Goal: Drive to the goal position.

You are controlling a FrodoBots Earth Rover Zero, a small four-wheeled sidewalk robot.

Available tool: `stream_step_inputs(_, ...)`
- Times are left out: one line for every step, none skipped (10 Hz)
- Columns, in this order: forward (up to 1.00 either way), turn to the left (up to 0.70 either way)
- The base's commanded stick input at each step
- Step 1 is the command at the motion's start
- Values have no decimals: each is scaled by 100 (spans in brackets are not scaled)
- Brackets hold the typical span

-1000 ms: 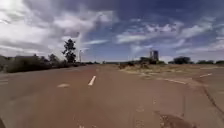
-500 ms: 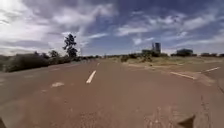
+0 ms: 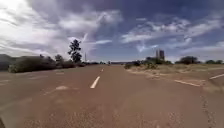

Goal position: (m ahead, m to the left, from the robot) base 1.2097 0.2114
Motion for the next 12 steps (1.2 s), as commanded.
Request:
stream_step_inputs(100, 0)
stream_step_inputs(100, 0)
stream_step_inputs(100, 0)
stream_step_inputs(100, 0)
stream_step_inputs(100, 0)
stream_step_inputs(100, 0)
stream_step_inputs(100, 0)
stream_step_inputs(100, 0)
stream_step_inputs(100, 0)
stream_step_inputs(100, 0)
stream_step_inputs(100, 0)
stream_step_inputs(100, 0)
